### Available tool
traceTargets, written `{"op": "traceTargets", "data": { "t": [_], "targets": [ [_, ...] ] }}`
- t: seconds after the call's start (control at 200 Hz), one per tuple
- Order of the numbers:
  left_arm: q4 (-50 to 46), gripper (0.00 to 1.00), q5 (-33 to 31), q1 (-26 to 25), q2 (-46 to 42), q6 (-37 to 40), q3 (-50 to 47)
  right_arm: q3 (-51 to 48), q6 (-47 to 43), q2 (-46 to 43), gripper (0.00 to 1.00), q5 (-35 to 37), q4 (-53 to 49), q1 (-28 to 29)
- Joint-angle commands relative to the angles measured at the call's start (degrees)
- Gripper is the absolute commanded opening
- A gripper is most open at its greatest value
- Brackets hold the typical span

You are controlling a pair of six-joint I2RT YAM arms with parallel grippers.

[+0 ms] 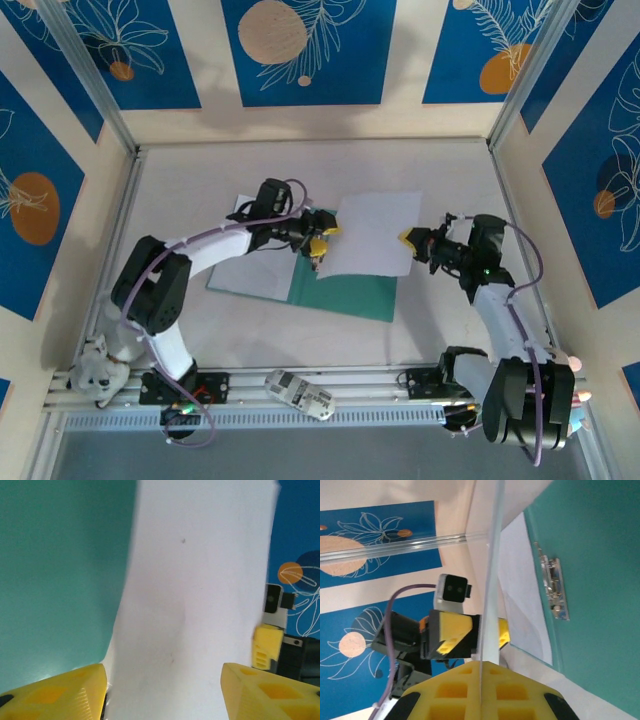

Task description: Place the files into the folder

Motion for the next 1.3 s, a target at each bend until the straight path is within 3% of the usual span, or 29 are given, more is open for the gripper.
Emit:
{"op": "traceTargets", "data": {
  "t": [0.0,0.21,0.505,0.72,0.85,0.96,1.125,1.295],
  "targets": [
    [-7.56,0.64,-0.1,2.58,-3.89,6.43,-1.77,5.52,-6.79,-0.33,0.04,-1.02,-12.2,-0.18],
    [-18.58,0.68,-3.74,6.09,-7.83,15.51,-3.93,13.55,-11.84,4.39,0.04,-1.06,-19.05,1.92],
    [-21.12,0.7,-4.66,8.07,-9.28,18.23,-6.68,28.07,-13.76,13.59,0.03,4.07,-23.36,13.39],
    [-29.15,0.71,-10.64,8.57,-11.49,23.05,-4.92,34.53,-14.43,16.52,0.02,6.69,-21.76,19.41],
    [-31.27,0.72,-11.99,8.79,-12.51,24.28,-4.4,33.73,-17.62,15.84,0.01,10.66,-22.39,20.42],
    [-31.24,0.73,-12.11,8.87,-12.8,24.32,-4.93,29.97,-22.01,16.02,0.0,18.87,-27.9,20.65],
    [-30.83,0.73,-11.77,8.88,-12.75,24.16,-5.86,19.98,-24.42,16.99,0.0,29.54,-28.12,20.54],
    [-31.57,0.73,-11.8,8.88,-12.8,24.54,-5.46,16.92,-25.08,21.97,0.0,31.81,-29.08,20.54]
  ]
}}
